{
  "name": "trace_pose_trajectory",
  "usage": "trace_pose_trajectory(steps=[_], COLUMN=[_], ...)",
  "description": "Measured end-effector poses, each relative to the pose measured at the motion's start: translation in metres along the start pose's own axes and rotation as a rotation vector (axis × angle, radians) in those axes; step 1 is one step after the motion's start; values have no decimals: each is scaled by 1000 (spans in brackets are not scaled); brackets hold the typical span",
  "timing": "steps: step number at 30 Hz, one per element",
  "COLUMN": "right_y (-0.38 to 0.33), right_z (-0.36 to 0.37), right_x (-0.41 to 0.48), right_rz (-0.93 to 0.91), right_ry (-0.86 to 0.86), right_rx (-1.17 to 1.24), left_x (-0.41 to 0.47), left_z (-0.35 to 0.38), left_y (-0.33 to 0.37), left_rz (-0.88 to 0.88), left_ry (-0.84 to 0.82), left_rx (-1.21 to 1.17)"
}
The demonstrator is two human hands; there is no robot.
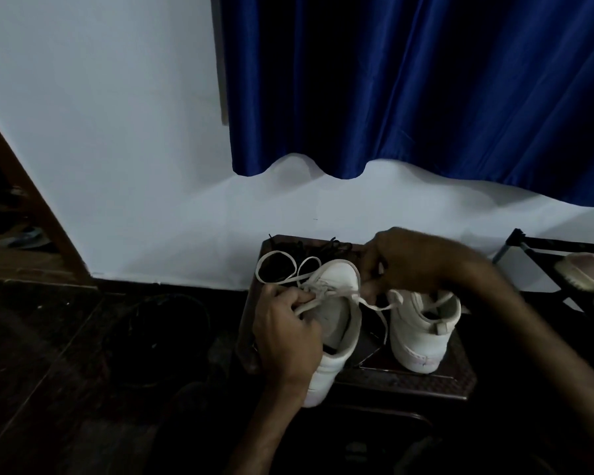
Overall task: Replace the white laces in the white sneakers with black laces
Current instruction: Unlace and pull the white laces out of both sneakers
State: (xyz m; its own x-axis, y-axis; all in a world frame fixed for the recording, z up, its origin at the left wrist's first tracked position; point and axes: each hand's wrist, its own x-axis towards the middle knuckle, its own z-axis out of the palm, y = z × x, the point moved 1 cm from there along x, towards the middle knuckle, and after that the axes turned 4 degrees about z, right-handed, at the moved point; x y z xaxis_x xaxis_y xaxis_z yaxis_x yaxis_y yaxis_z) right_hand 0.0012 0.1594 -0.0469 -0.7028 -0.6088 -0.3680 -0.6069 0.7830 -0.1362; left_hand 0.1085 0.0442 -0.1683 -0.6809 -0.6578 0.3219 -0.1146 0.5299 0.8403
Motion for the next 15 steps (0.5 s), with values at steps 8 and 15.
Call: trace_pose_trajectory(steps=[8,15], right_y=[-24,-19], right_z=[29,31], right_x=[31,20], right_rz=[18,23], right_ry=[75,156], right_rx=[-93,-86], left_x=[0,0], left_z=[1,-1], left_y=[0,2], left_rz=[11,21], left_ry=[7,11], left_rx=[-9,-1])
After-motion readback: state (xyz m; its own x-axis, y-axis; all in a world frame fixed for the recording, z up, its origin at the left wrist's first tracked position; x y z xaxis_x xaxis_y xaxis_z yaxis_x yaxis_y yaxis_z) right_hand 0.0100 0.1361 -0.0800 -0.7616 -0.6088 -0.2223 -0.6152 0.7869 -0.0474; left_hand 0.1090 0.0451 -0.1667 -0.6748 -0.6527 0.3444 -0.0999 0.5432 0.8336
